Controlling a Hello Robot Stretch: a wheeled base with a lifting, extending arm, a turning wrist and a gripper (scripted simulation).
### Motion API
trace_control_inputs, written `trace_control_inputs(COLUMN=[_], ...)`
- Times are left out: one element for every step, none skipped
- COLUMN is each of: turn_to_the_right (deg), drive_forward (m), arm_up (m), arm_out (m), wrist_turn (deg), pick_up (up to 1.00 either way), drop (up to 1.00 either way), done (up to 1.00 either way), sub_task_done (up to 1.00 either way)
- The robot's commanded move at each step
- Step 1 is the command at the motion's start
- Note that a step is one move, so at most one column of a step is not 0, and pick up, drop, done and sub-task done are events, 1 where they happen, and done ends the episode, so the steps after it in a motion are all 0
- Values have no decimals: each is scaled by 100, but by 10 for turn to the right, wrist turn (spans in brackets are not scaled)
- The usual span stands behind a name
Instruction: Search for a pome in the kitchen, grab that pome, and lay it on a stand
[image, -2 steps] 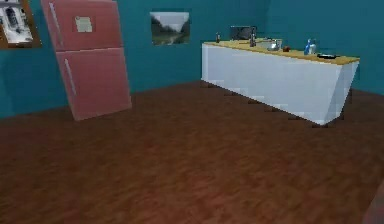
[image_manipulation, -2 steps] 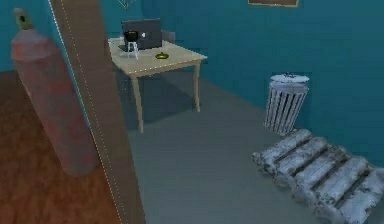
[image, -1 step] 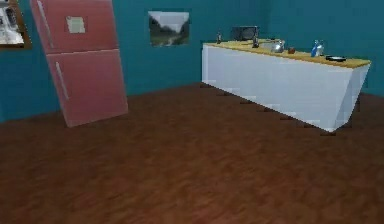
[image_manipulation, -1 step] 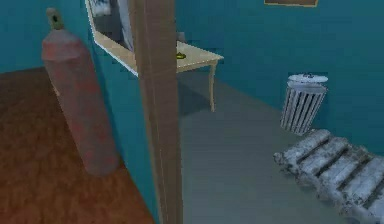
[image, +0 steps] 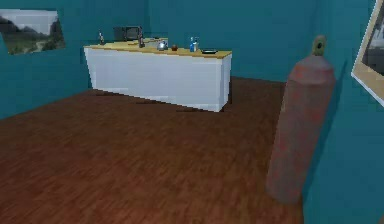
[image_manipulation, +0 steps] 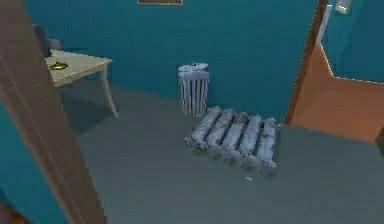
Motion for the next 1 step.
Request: trace_control_inputs(turn_to_the_right=[0], drive_forward=[100], arm_up=[0], arm_out=[0], wrist_turn=[0], pick_up=[0], drop=[0], done=[0], sub_task_done=[0])
